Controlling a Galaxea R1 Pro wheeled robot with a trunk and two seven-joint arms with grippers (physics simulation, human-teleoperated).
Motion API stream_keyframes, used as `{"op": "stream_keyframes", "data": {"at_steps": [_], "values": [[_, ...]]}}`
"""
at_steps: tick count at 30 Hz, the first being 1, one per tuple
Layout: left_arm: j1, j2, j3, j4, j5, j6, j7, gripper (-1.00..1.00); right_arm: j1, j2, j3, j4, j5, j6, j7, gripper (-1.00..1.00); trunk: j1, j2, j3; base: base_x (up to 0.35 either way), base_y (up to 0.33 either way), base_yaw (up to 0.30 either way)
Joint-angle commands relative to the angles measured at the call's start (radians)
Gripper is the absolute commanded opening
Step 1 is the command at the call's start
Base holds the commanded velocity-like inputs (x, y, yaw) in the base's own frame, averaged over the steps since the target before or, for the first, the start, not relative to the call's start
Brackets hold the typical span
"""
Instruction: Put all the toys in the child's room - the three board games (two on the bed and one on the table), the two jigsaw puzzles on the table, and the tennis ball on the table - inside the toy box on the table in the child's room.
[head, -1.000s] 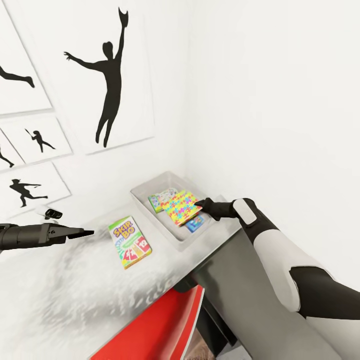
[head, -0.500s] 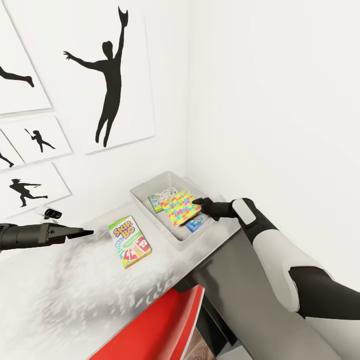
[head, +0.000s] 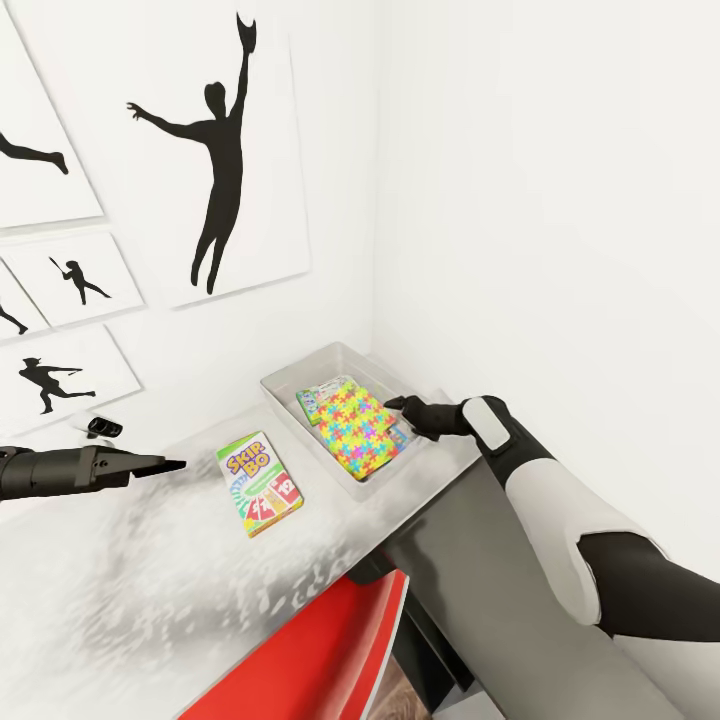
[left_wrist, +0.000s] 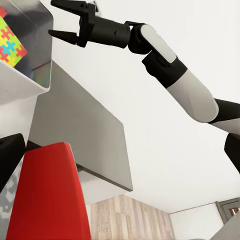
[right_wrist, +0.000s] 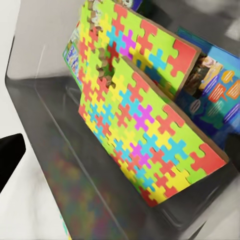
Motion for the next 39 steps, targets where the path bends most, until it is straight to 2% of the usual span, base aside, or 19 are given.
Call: {"op": "stream_keyframes", "data": {"at_steps": [1,8,20,31,36,39], "values": [[-0.001,0.001,-0.003,0.0,0.001,0.011,-0.005,1.0,-0.001,0.0,0.002,0.0,0.006,0.0,0.004,1.0,0.001,-0.002,-0.002,0.0,0.0,0.0],[-0.001,0.001,-0.003,0.001,0.001,0.011,-0.005,1.0,-0.001,-0.001,0.004,0.0,0.006,-0.005,0.004,1.0,0.001,-0.002,0.0,0.0,0.0,-0.017],[-0.001,0.002,-0.003,0.001,0.001,0.011,-0.005,1.0,0.001,-0.003,0.004,-0.006,0.005,-0.005,0.008,1.0,0.001,-0.002,0.017,0.0,0.0,-0.106],[-0.001,0.002,-0.003,0.002,0.003,0.011,-0.005,1.0,0.004,-0.002,0.003,-0.186,0.003,0.006,0.039,1.0,0.001,-0.002,0.033,0.0,0.0,-0.113],[-0.001,0.003,-0.001,0.002,0.004,0.011,-0.005,1.0,0.056,-0.002,0.063,-0.287,0.002,0.007,0.066,1.0,0.001,-0.002,0.041,-0.06,0.019,-0.113],[-0.001,0.004,-0.001,0.002,0.004,0.011,-0.005,1.0,0.119,-0.003,0.084,-0.381,0.001,0.007,0.081,1.0,0.001,-0.002,0.045,-0.154,0.073,-0.109]]}}
